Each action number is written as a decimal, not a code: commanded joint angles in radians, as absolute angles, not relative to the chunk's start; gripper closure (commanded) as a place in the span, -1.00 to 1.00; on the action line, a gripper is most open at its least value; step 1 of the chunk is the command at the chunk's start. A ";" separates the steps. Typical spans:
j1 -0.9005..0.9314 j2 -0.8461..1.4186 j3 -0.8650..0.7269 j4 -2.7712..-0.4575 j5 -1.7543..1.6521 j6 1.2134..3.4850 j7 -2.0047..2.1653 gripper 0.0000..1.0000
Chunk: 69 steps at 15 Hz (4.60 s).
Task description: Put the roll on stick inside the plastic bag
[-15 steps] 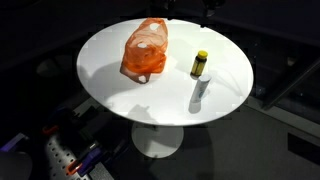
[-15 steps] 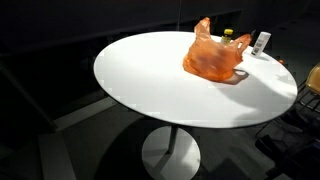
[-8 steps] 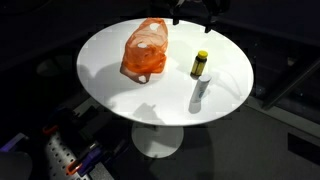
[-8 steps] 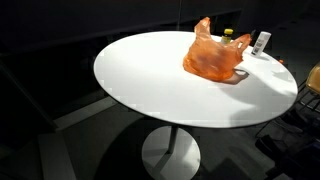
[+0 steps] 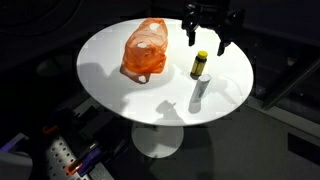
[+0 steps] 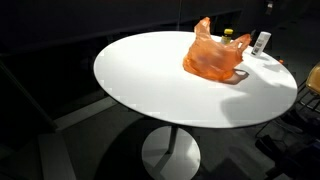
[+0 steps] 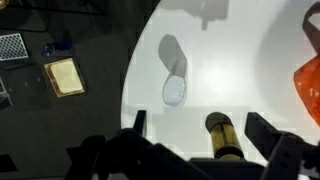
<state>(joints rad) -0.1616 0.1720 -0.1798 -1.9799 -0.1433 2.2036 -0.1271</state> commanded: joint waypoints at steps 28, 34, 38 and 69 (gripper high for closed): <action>-0.157 0.357 -0.206 -1.964 -0.227 2.323 0.090 -0.78; -0.152 0.369 -0.211 -1.960 -0.235 2.329 0.098 0.32; -0.141 0.335 -0.209 -1.970 -0.244 2.317 0.100 0.81; 0.037 0.234 -0.042 -1.918 -0.330 2.290 0.031 0.81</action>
<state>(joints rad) 0.0307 0.2389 -0.0508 -1.9193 -0.3102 2.2789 0.0353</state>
